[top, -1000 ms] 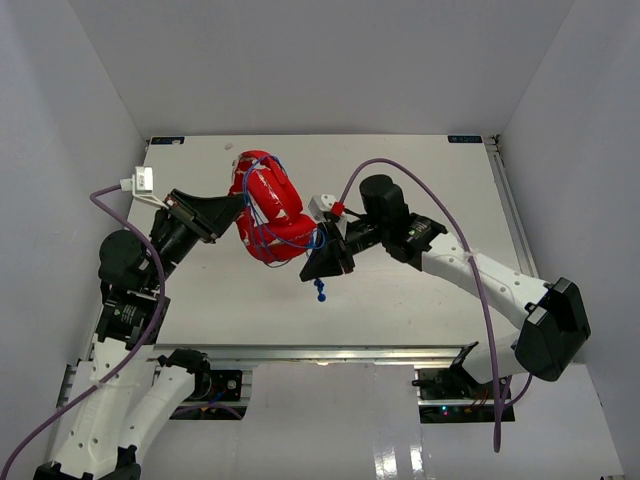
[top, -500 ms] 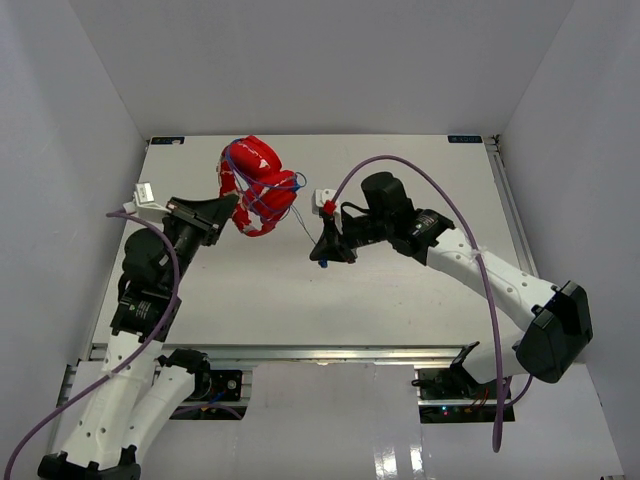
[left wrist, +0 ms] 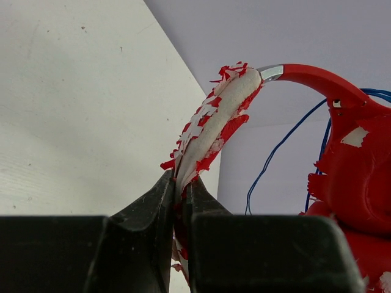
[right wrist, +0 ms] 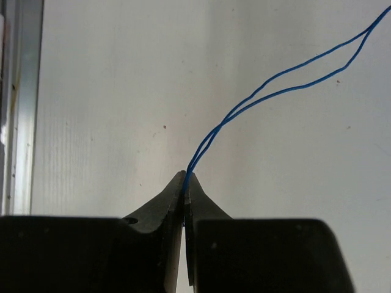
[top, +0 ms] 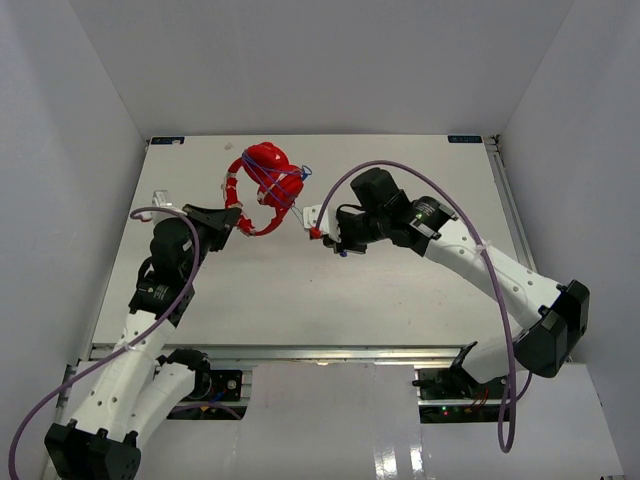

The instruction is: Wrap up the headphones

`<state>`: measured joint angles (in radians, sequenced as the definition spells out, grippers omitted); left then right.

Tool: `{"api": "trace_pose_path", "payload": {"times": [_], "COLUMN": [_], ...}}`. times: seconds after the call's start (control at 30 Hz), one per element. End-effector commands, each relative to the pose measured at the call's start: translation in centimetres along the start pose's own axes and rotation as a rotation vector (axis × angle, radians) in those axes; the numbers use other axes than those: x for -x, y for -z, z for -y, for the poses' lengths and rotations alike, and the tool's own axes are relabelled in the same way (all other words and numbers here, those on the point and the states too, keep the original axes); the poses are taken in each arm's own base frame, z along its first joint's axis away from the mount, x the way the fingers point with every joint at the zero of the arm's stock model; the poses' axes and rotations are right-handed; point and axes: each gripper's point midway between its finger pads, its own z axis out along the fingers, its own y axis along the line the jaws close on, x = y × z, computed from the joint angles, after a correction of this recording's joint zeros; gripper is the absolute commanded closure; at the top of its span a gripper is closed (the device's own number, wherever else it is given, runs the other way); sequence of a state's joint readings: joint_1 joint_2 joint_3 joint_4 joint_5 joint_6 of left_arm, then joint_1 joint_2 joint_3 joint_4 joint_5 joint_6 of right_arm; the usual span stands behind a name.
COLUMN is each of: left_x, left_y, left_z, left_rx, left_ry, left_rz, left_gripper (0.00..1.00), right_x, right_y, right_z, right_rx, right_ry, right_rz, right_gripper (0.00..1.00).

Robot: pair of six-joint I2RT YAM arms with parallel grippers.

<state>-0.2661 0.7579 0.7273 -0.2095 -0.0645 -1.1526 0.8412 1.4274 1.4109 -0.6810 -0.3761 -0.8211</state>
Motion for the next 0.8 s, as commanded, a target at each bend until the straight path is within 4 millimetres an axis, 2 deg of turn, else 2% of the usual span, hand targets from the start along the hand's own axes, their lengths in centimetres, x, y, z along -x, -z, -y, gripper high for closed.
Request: {"api": "trace_pose_path", "payload": {"times": [0.0, 0.1, 0.2, 0.47, 0.57, 0.77], "left_x": [0.0, -0.8, -1.7, -4.9, -6.7, -9.8], "left_y": [-0.7, -1.2, -1.5, -2.4, -2.6, -2.8], "left_z": [0.1, -1.6, -3.8, -8.7, -9.7, -11.3], "left_rx": [-0.013, 0.036, 0.095, 0.215, 0.221, 0.230], "left_ry": [-0.005, -0.024, -0.061, -0.175, -0.251, -0.388], "left_rz": [0.007, -0.019, -0.043, -0.183, -0.276, -0.438], "left_gripper": [1.00, 1.00, 1.00, 1.00, 1.00, 1.00], "right_x": [1.5, 1.6, 1.2, 2.0, 2.3, 2.6], "right_y": [0.1, -0.3, -0.4, 0.0, -0.6, -3.7], "right_z": [-0.7, -0.9, 0.1, 1.1, 1.1, 0.8], "right_rx": [0.000, -0.027, -0.088, -0.157, -0.162, -0.145], "right_ry": [0.248, 0.363, 0.485, 0.597, 0.624, 0.711], "right_rz": [-0.121, -0.197, -0.342, -0.468, -0.479, -0.536], "right_gripper": [0.92, 0.92, 0.92, 0.92, 0.92, 0.92]}}
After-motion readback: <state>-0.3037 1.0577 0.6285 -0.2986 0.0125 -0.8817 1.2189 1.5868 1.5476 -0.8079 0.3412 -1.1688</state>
